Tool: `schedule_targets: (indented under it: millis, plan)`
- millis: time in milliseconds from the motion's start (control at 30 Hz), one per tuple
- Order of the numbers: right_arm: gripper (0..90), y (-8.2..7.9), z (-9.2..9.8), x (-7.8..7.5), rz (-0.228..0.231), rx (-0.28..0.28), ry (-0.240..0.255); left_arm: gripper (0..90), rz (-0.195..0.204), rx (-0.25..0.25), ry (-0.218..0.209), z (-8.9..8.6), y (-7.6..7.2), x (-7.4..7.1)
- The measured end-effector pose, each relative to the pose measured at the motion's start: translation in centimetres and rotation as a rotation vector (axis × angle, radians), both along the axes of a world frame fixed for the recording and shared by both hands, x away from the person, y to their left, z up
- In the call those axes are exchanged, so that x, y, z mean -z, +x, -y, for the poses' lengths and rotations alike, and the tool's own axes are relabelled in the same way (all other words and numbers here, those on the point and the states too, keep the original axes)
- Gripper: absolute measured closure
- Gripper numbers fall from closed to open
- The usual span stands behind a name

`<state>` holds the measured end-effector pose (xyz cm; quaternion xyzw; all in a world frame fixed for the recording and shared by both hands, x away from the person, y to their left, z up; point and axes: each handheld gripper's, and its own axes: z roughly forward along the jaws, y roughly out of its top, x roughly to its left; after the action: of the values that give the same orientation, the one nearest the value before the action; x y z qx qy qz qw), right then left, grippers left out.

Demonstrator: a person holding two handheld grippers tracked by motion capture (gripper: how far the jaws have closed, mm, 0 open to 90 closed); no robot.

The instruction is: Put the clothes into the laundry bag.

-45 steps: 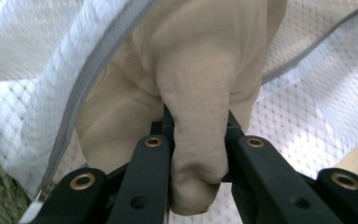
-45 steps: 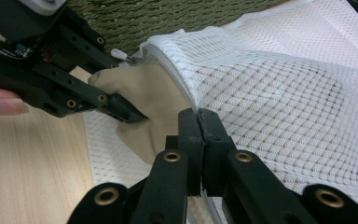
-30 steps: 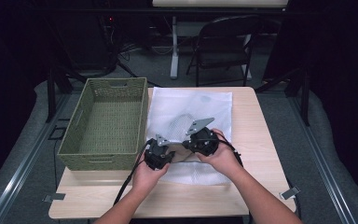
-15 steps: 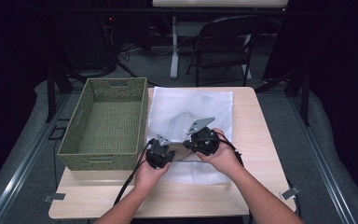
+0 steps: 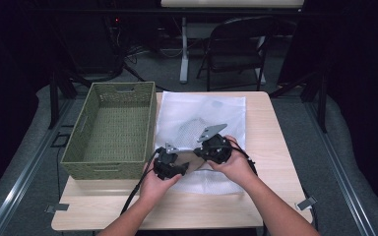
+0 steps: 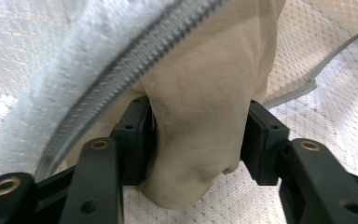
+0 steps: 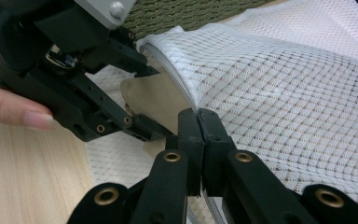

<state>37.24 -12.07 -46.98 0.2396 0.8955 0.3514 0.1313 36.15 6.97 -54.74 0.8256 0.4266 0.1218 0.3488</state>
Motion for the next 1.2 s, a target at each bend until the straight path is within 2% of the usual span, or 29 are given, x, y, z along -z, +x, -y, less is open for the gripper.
schedule_targets:
  millis: [133,233,367,533,567,700,767,900,933,1200]
  plan:
    - [88.7,0.0,0.1,0.0,0.002,-0.002,-0.003,42.4,0.005,0.014,-0.006,-0.1,-0.3,-0.4]
    - [88.5,0.0,0.2,0.0,0.000,0.000,-0.005,40.5,0.022,0.040,0.013,-0.3,-0.9,-0.9]
    - [88.0,0.0,0.2,0.1,0.002,0.006,0.006,38.2,0.033,0.056,0.008,-0.6,-1.6,-1.6]
    - [87.5,0.0,0.2,0.5,0.002,0.009,0.004,38.0,0.050,0.069,0.012,-1.2,-2.5,-2.3]
    - [87.5,-0.1,0.2,0.5,0.000,0.006,0.002,37.9,0.040,0.073,0.007,-1.5,-2.6,-2.4]
    - [87.4,-0.1,0.3,0.8,-0.002,0.009,-0.010,38.0,0.052,0.069,-0.014,-2.1,-3.4,-2.7]
    - [87.4,-0.2,0.3,0.9,0.000,0.007,-0.024,38.2,0.060,0.078,-0.006,-2.6,-3.8,-2.9]
    - [87.1,-0.2,0.5,1.4,-0.015,0.015,-0.019,38.6,0.050,0.084,0.006,-3.3,-4.6,-2.7]
    - [87.0,-0.2,0.6,1.6,-0.017,0.011,-0.030,38.7,0.050,0.082,0.009,-3.4,-4.7,-2.6]
    - [84.7,-0.6,0.8,2.6,-0.034,0.018,-0.037,38.9,0.030,0.085,0.028,-4.8,-5.3,-2.0]
